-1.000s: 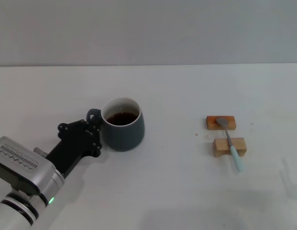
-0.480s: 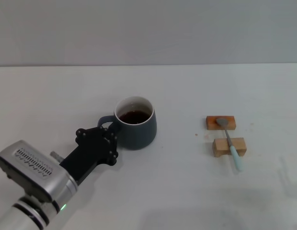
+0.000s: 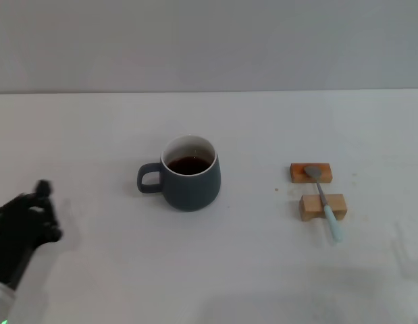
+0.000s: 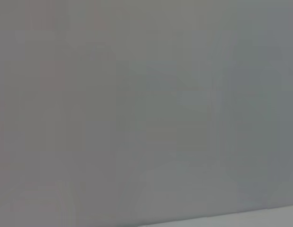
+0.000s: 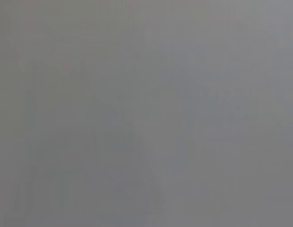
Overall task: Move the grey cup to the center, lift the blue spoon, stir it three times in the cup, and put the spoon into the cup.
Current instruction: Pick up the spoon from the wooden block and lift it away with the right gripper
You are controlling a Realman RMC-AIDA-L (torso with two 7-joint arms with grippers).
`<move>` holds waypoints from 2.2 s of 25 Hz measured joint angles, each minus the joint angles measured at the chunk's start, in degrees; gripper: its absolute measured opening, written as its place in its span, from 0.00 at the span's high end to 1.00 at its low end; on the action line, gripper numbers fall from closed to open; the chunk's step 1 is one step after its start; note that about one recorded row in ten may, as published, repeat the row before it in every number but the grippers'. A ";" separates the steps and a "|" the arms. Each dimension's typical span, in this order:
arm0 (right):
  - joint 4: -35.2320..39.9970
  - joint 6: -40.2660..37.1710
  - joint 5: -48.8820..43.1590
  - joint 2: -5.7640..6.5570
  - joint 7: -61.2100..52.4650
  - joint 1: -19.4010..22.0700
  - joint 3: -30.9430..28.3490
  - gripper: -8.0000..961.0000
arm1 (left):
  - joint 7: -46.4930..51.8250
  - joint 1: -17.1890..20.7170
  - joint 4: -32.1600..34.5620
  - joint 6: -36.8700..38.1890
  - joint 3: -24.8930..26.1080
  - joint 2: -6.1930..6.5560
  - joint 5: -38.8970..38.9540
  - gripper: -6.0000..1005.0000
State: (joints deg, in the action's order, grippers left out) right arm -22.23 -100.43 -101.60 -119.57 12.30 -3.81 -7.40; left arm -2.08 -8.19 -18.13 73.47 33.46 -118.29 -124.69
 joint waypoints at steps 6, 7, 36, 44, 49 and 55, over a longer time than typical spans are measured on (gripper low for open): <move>-0.14 0.58 0.15 0.00 -0.05 -0.59 0.83 0.30 | 1.67 1.43 0.29 0.28 2.22 -0.01 0.05 0.94; -0.26 1.00 0.26 0.00 -0.06 -0.61 0.76 0.30 | 1.91 1.47 0.29 0.29 2.39 -0.03 0.06 0.94; -5.65 16.84 0.41 0.03 -5.48 -1.64 4.60 0.30 | 4.25 0.95 1.11 -0.97 3.73 -0.10 -0.20 0.17; -5.86 19.30 0.46 0.00 -6.09 -2.12 4.82 0.29 | 4.38 0.58 1.81 -0.96 3.56 -0.10 -0.20 0.14; -5.92 19.47 0.17 0.20 -8.16 -2.29 4.96 0.29 | 4.40 0.62 1.81 -0.96 3.53 -0.10 -0.20 0.14; -5.18 19.99 0.50 0.20 -10.59 -2.31 4.51 0.29 | 4.42 0.53 1.78 -0.96 3.53 -0.10 -0.24 0.14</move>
State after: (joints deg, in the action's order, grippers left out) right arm -27.41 -80.44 -101.10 -119.38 1.71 -6.12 -2.88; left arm 2.35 -7.67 -16.35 72.51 37.00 -118.39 -124.93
